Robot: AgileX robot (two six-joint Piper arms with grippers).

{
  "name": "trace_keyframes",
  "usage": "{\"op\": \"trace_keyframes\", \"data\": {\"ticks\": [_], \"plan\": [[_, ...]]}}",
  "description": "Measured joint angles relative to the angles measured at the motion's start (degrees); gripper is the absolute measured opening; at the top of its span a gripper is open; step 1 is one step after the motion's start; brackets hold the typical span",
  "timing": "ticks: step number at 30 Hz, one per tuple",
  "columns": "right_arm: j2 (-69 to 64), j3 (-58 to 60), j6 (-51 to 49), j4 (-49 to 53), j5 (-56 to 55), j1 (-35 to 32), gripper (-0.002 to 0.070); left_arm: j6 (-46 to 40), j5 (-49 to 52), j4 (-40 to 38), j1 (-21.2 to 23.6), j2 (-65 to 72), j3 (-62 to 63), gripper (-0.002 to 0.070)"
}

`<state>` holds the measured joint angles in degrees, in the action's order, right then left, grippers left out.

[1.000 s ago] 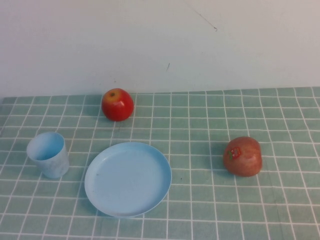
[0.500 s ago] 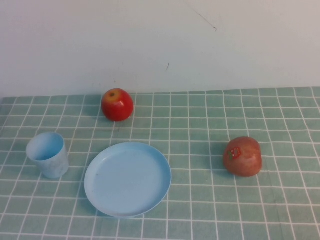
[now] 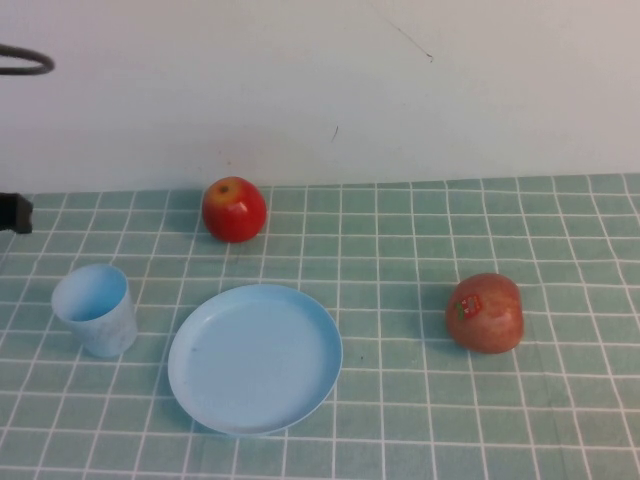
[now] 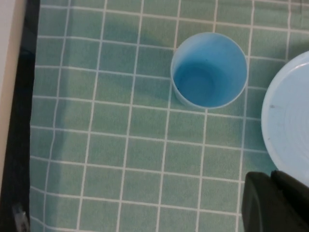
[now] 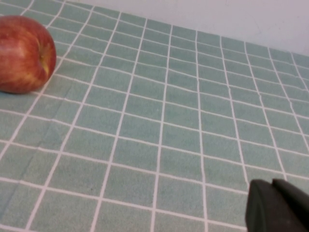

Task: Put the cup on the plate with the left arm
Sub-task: Pick up the cup from the table

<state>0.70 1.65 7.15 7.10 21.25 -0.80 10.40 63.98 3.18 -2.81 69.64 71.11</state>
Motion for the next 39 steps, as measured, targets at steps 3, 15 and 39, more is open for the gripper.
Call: {"op": "trace_keyframes", "data": {"ticks": [3, 15, 39], "plan": [[0.00, 0.00, 0.00, 0.00, 0.00, 0.00, -0.0002, -1.86, 1.76, -0.57, 0.00, 6.58, 3.91, 0.0004], [0.00, 0.00, 0.00, 0.00, 0.00, 0.00, -0.0002, -14.22, -0.13, -11.17, 9.51, 23.17, 8.20, 0.0056], [0.00, 0.00, 0.00, 0.00, 0.00, 0.00, -0.0002, -16.08, -13.06, -12.89, 9.78, 42.07, 8.75, 0.0135]]}}
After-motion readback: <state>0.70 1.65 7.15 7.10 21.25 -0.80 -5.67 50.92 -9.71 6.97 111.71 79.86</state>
